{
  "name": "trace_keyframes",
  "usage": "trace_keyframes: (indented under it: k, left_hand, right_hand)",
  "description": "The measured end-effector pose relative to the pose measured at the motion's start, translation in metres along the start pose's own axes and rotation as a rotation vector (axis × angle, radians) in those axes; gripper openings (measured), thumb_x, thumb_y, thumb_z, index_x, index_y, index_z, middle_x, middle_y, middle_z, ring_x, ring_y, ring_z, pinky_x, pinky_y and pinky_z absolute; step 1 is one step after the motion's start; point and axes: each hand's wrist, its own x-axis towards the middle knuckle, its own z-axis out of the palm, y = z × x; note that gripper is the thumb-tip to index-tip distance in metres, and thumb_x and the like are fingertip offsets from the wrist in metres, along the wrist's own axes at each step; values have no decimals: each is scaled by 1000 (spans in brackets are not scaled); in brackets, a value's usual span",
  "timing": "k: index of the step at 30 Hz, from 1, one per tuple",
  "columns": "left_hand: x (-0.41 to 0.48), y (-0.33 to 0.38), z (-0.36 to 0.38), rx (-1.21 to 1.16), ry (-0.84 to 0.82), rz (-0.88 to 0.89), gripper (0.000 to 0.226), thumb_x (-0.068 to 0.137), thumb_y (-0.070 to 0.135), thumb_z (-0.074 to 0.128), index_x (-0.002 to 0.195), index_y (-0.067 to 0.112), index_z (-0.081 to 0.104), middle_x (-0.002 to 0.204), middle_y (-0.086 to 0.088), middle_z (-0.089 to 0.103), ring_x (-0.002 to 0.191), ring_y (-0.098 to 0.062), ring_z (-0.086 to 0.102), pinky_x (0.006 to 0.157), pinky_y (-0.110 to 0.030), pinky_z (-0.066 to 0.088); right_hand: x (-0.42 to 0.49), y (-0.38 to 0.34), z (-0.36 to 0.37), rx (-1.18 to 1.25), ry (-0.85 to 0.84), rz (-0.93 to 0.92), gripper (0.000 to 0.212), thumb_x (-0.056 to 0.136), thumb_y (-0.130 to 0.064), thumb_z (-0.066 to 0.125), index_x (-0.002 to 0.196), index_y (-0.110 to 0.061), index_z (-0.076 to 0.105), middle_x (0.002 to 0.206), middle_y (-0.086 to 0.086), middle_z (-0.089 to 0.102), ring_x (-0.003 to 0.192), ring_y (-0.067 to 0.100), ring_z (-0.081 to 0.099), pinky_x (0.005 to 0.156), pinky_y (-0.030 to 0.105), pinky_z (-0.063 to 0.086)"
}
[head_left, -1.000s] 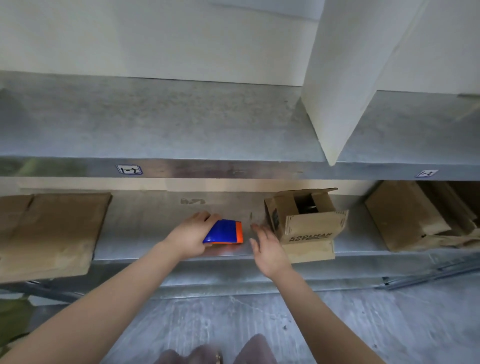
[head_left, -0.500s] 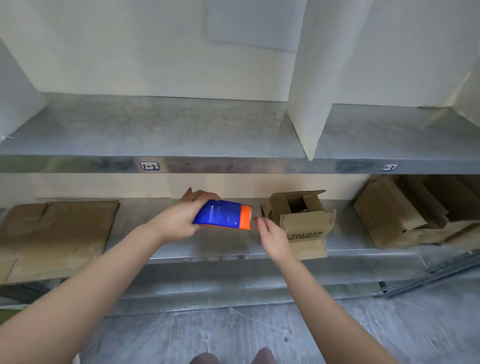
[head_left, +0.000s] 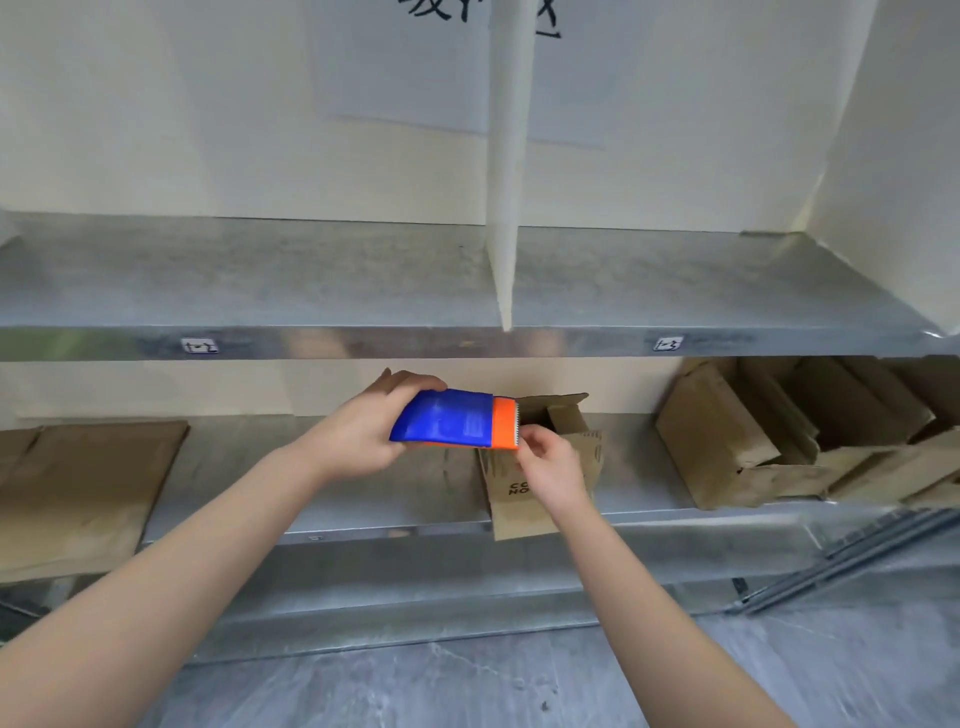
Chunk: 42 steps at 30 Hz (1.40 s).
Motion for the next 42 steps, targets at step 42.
trace_keyframes:
  k: [42]
  left_hand:
    - [43,2,57,49,-104,-497,63,85,28,70,121,57,28,123,23,38,108,-1,42,87,-21,33]
  right_hand:
    - [104,78,-93,257,-140,223,14,101,-20,48,96,-7,48,114,5,59,114,23,57,94,38,54]
